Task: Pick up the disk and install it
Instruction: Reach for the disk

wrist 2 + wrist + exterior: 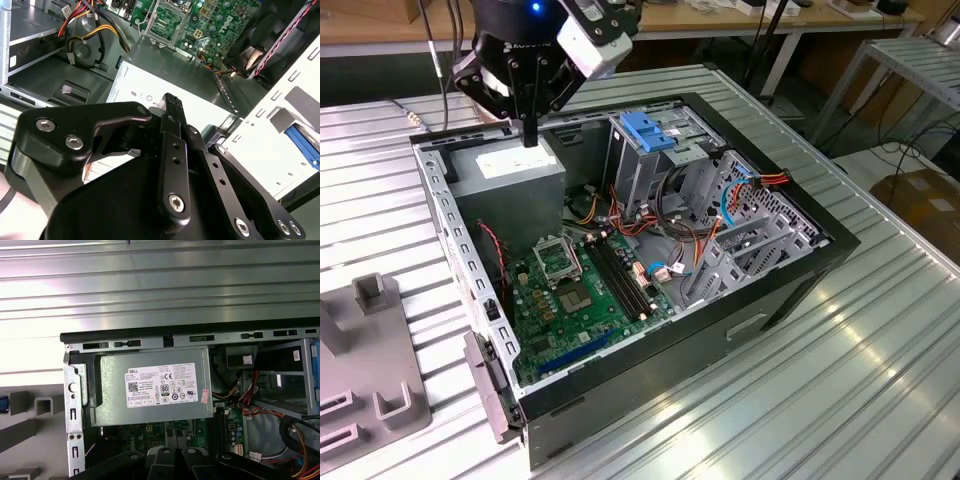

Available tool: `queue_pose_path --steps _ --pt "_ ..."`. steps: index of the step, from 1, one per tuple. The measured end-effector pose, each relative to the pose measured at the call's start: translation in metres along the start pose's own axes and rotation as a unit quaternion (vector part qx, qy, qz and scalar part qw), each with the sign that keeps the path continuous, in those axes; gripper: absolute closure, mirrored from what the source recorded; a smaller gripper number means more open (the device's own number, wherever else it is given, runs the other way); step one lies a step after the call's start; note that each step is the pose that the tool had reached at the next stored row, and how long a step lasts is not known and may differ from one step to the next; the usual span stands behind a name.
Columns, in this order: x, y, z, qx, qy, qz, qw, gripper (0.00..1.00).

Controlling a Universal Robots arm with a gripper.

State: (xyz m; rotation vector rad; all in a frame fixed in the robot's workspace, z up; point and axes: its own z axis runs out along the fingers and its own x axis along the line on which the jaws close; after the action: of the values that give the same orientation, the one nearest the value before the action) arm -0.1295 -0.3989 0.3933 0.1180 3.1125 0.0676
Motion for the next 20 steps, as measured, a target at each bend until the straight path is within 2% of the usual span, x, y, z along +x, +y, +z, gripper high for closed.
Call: queue_pose_path --steps 20 --pt "0.008 -0.0006 -0.0002 0.0 0.0 0.0 1.0 0.9"
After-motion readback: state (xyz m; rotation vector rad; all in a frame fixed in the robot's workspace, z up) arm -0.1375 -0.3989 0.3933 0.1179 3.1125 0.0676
